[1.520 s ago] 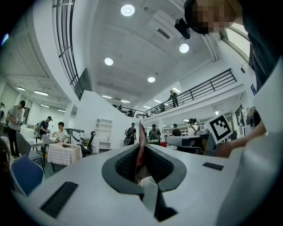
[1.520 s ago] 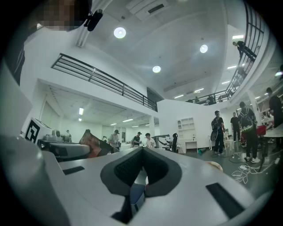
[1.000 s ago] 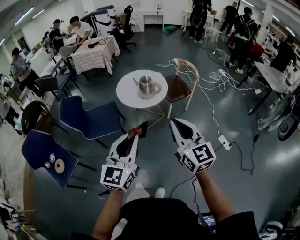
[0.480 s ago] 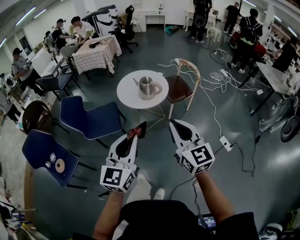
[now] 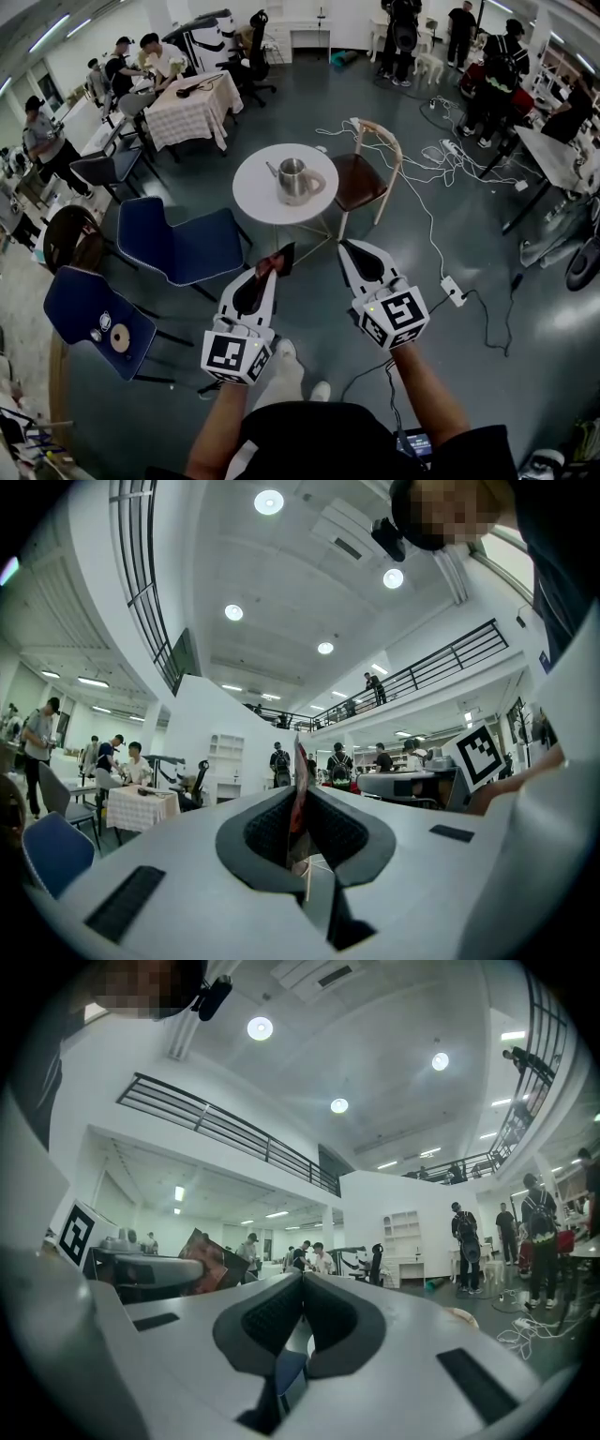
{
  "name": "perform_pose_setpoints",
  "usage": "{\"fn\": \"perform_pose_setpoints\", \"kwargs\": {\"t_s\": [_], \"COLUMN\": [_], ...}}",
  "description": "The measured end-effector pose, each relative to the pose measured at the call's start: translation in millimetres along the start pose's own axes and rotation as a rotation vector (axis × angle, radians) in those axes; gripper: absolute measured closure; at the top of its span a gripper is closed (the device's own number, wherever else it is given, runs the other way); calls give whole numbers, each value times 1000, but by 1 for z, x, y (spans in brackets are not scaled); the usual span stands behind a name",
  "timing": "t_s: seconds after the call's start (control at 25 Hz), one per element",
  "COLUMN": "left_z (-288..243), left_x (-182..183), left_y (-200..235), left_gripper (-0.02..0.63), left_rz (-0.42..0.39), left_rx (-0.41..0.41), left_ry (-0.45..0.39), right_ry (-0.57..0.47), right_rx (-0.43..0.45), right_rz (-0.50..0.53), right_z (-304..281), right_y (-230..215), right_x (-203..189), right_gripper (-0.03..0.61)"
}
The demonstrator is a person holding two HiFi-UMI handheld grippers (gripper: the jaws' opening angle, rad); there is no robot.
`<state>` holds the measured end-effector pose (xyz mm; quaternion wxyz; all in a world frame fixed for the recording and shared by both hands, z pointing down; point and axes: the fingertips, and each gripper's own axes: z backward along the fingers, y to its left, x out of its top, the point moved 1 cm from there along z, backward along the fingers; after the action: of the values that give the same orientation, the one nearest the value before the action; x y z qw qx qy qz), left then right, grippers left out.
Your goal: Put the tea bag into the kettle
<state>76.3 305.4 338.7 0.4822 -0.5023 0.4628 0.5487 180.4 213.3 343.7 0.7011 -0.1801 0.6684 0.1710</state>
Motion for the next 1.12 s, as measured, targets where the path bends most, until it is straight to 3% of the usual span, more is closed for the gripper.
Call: {"fn": "perform_pose_setpoints", "kwargs": {"t_s": [1.12], "left_z": [-150], "left_x": [-30], "left_y": [148], "left_gripper": [576], "left_rz": [38], "left_rx": [-23], "left_ry": [21], "right_ry": [34], "right_rx": [-46], "right_rz": [-67], "right_z": [-188], "right_y": [-88], "right_x": [-34], "right_gripper": [561]}}
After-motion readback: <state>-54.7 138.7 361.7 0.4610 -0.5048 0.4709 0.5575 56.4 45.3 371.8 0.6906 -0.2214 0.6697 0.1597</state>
